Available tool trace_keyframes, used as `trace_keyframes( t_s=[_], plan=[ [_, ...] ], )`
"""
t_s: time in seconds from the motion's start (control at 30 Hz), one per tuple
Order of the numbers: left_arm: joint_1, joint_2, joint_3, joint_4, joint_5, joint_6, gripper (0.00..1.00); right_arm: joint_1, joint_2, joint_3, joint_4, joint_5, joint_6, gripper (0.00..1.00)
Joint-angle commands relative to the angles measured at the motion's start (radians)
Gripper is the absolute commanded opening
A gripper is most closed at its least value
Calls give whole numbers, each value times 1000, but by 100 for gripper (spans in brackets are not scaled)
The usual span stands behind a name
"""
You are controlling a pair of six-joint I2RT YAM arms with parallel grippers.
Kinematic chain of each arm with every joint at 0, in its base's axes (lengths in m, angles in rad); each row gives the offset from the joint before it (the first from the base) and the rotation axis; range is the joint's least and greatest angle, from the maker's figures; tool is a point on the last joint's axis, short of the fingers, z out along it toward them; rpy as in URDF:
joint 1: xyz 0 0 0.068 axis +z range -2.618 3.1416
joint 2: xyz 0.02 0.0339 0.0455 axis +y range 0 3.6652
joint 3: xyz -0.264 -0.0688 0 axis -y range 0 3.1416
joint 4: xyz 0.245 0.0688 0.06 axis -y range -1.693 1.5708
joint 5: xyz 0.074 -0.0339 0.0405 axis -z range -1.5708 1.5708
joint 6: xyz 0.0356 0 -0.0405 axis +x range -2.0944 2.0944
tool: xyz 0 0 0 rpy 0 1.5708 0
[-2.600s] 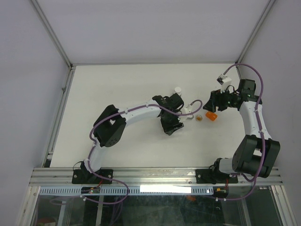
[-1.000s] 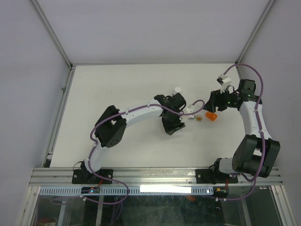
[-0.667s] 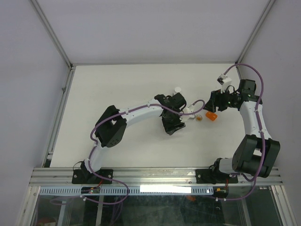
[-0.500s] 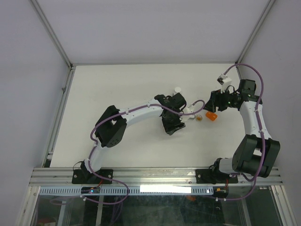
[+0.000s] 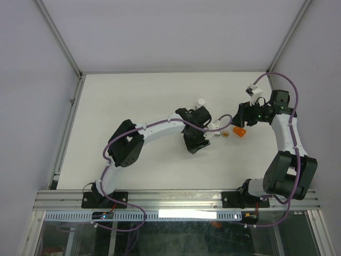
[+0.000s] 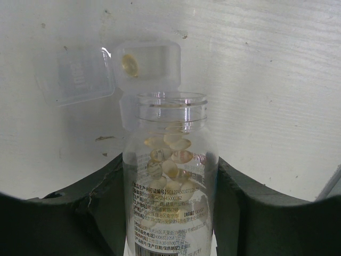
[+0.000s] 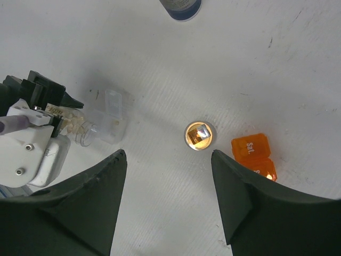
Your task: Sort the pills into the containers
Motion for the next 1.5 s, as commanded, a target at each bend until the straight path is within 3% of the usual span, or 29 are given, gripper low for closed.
trace_keyframes(
  t_s=[0.0, 0.07, 0.3, 0.53, 0.93, 1.0, 1.07, 1.47],
  plan=[
    [-14, -30, 30, -5, 3, -12, 0, -7, -6, 45, 5, -37, -14, 68],
    [-9, -54, -21, 52, -3, -5, 0, -7, -3, 48, 4, -34, -13, 68],
    [-10, -40, 26, 6, 11, -15, 0, -6, -3, 47, 2, -35, -13, 68],
    [-8, -58, -24, 45, -9, -10, 0, -6, 1, 48, 2, -37, -14, 68],
    [-10, -25, 52, -24, 16, -23, 0, -7, -2, 45, 4, -39, -12, 68],
    [-4, -45, -3, 31, -8, -14, 0, -6, 1, 48, 2, -39, -14, 68],
    [-8, -27, 54, -14, 12, -31, 0, -7, 1, 47, 0, -40, -15, 68],
    [-8, -62, -24, 53, 1, -20, 0, -7, 4, 50, 0, -46, -14, 68]
  ],
)
